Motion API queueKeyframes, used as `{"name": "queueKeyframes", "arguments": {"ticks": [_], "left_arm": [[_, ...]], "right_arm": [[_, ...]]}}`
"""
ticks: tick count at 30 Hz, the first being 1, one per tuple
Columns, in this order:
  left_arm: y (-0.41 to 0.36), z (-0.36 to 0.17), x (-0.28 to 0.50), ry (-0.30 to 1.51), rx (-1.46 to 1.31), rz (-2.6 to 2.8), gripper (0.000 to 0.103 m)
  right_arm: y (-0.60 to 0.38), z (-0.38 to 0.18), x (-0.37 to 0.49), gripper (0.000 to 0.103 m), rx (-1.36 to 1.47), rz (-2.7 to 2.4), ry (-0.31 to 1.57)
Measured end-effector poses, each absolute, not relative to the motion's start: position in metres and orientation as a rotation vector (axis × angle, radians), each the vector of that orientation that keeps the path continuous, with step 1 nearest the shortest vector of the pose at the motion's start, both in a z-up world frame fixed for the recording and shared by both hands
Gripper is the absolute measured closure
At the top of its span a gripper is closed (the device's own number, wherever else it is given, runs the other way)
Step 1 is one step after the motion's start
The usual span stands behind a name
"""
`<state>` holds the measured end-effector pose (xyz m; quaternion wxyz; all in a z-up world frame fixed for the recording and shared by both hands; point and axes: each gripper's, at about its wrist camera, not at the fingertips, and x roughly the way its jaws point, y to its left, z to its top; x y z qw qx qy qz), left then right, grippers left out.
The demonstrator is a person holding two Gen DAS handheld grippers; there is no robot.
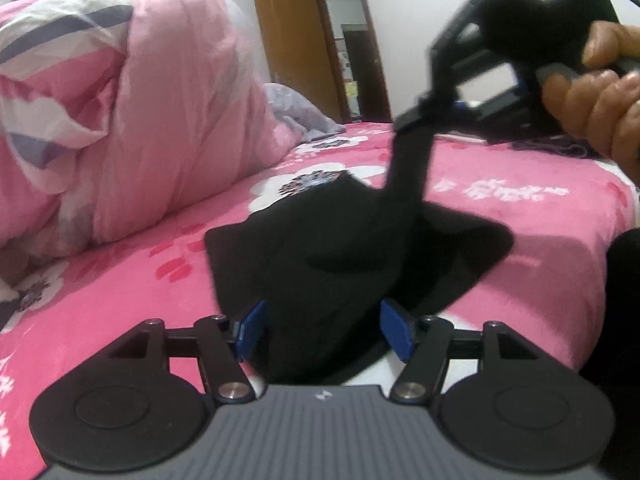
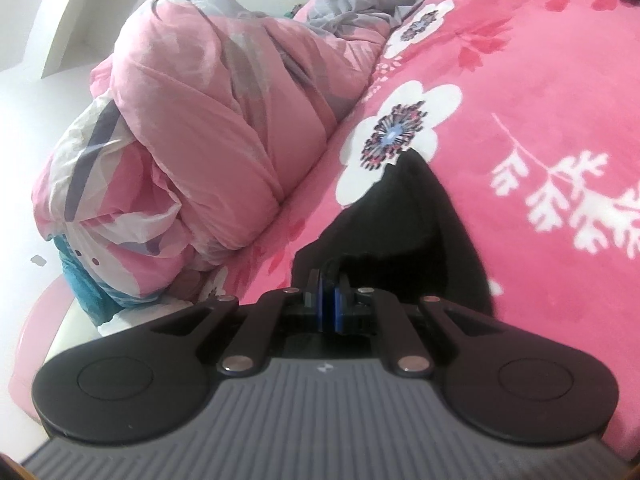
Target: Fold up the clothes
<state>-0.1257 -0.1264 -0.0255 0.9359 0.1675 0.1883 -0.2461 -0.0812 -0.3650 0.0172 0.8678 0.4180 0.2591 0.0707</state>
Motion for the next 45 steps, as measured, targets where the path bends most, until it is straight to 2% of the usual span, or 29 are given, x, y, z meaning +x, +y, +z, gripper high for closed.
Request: {"name": "queueKeyframes", "arguments": {"ticks": [8,17,27,32,42,45], "left_arm": [[-0.165,-0.033,-0.116,0.373,0.414,-0.442,0.037],[-0.105,-0.033,-0.107,0.488,0.344,-0.240,0.039],[-0.060,-0.036,-0.108,0.495,0.171,-0.236,0.039],[-0.045,-0.042,-0.104,0.508,0.084,-0.265,0.033],[-0.039,-0.042,-0.104,0.514,0.084,-0.282,0.032],[-0.039,-0.042,-0.103,0.509,0.097,-0.291,0.032]], "right_arm": [[-0.362,0.025,-0.077,0.099,0.868,0.155,0.519],[-0.379,-0.002,-0.101,0.099,0.930,0.125,0.528],[-0.391,-0.058,-0.123,0.099,1.006,0.077,0.611],[-0.397,-0.062,-0.130,0.096,1.015,0.103,0.597],[-0.396,-0.060,-0.135,0.098,0.879,0.098,0.611],[-0.398,-0.058,-0.138,0.096,0.862,0.101,0.610]]}}
